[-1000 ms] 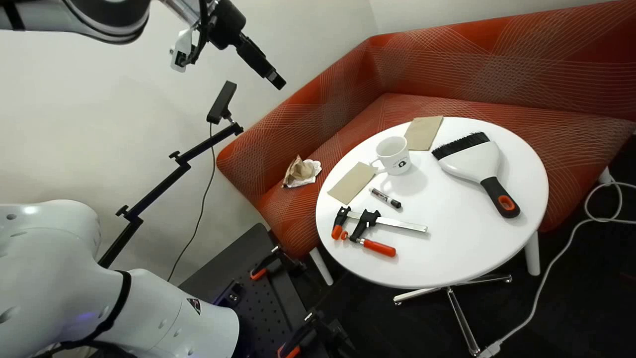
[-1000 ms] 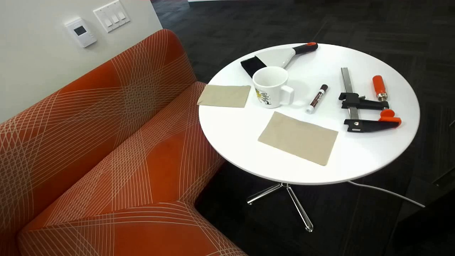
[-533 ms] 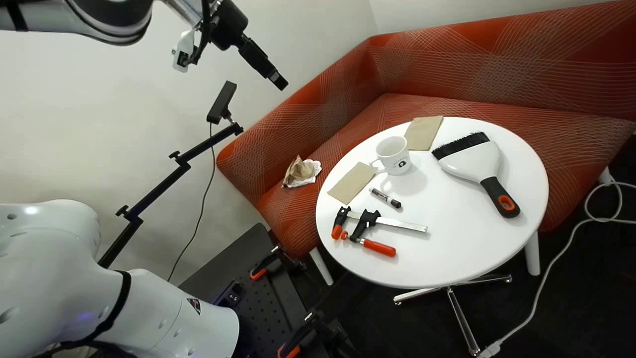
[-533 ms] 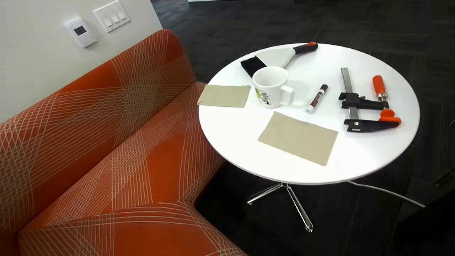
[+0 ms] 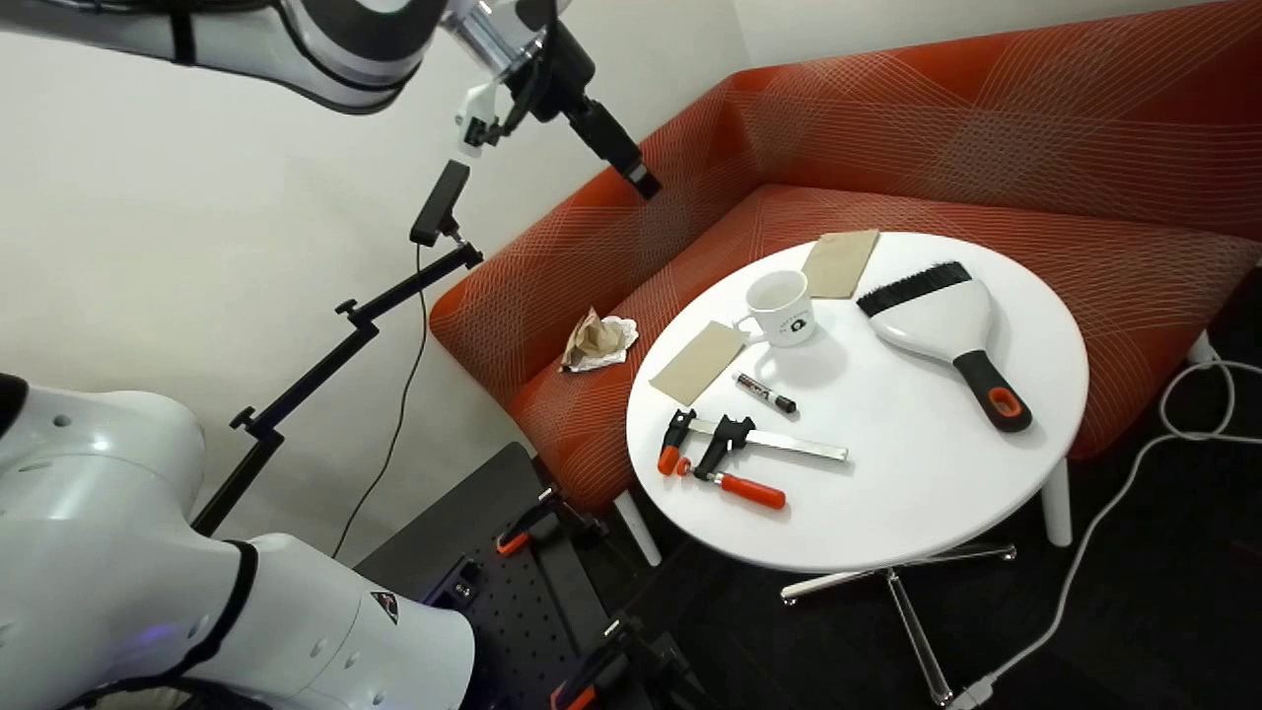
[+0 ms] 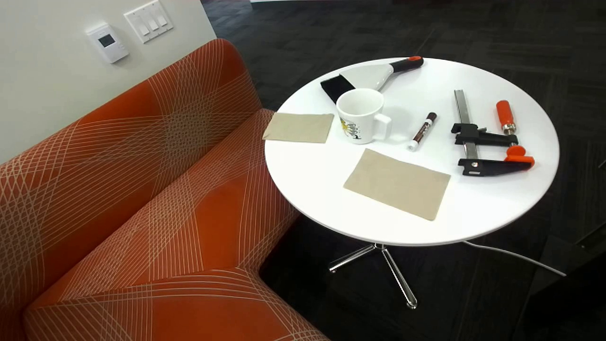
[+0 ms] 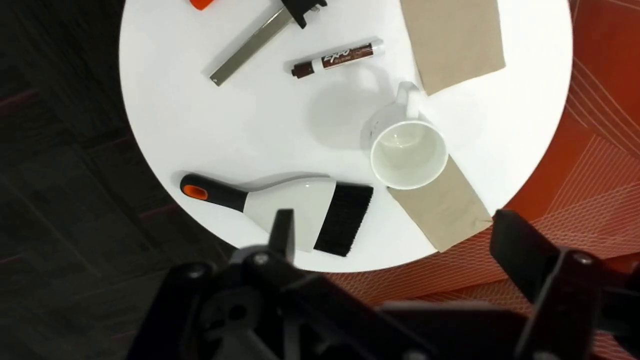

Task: Move the mug slightly to the right

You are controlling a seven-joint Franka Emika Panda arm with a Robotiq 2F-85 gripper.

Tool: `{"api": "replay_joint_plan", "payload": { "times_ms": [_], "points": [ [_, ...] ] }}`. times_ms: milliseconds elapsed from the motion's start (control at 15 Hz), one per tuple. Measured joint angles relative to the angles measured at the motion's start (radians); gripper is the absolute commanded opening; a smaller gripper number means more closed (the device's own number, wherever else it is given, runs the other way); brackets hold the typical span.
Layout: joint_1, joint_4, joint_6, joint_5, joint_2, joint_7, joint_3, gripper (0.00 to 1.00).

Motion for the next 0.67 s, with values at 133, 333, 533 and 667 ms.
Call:
{"api": "replay_joint_plan", "payload": {
  "times_ms": [133, 333, 533, 667],
  "points": [
    [0.001, 0.049, 0.013, -0.045, 0.106, 0.021, -0.017, 1.0],
    [0.021, 0.129, 0.025, -0.084, 0.256, 0.036, -0.058, 1.0],
    [0.066, 0.214, 0.027, -0.085, 0.387, 0.036, -0.114, 1.0],
    [0.096, 0.267, 0.027, -0.083, 0.459, 0.036, -0.147, 1.0]
  ]
}}
